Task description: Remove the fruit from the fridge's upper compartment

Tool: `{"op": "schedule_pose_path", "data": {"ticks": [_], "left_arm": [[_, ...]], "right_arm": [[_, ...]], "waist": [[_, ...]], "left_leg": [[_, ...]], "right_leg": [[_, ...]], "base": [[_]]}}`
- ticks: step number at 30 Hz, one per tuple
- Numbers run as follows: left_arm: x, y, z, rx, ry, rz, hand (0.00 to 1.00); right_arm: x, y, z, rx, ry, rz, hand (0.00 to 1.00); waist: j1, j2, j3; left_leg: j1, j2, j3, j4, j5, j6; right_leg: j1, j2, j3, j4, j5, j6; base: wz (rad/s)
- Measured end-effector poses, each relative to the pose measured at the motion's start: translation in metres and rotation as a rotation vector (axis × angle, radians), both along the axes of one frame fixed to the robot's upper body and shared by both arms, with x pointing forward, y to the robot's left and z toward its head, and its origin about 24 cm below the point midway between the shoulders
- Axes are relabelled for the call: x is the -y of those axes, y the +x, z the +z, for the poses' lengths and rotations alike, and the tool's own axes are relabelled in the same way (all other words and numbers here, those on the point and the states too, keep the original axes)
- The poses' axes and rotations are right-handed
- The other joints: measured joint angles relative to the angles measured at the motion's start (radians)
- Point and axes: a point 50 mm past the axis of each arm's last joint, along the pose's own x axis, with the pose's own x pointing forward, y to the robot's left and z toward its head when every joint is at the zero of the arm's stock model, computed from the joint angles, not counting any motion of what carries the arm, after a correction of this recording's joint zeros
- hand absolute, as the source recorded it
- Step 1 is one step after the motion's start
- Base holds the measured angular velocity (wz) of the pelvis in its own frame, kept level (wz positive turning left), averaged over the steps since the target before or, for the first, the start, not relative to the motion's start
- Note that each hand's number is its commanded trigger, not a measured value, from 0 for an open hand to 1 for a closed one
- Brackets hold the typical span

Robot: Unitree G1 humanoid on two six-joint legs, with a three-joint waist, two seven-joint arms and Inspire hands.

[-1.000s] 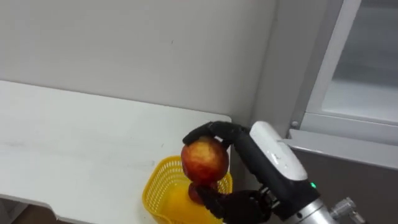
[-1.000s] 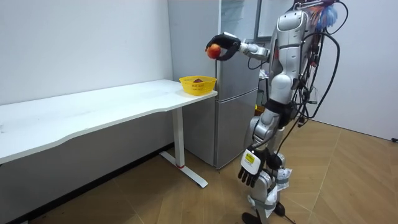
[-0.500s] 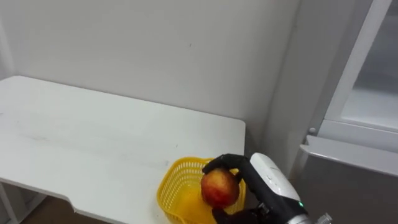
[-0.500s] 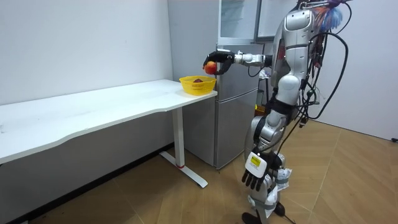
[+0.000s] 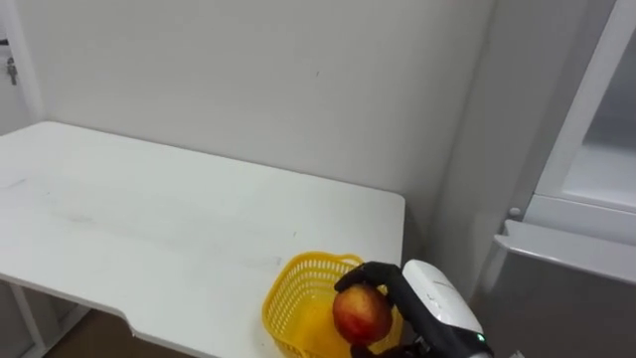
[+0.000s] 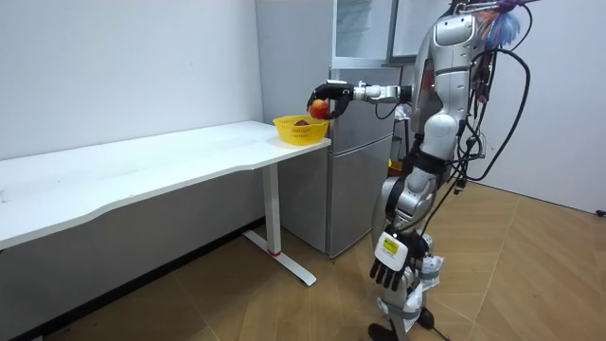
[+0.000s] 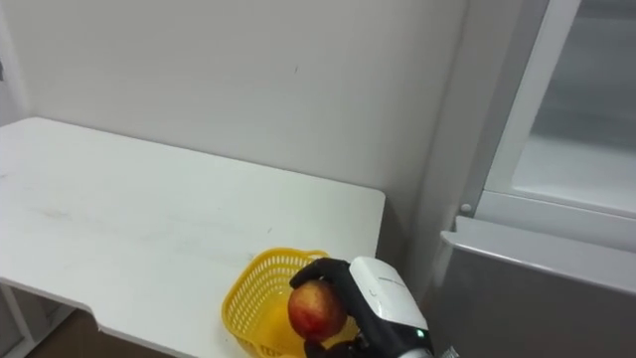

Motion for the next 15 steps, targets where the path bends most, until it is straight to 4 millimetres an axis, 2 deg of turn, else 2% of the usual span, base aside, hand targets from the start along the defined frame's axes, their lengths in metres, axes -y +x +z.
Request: {"op": "schedule_pose_path", "data": {"ticks": [15], "left_arm": [[0.0001, -0.0004, 0.0000, -0.002, 0.000, 0.000, 0.00]], "right_arm": [[0.0008, 0.0004, -0.0037, 0.002, 0.012, -0.023, 0.00]], "waist": [[0.000, 0.003, 0.0001]], "left_leg": [[0.000, -0.001, -0.014, 0.007, 0.000, 0.000]], "right_leg": [[0.012, 0.000, 0.000, 0.001, 0.000, 0.000]], "base": [[0.02]]}}
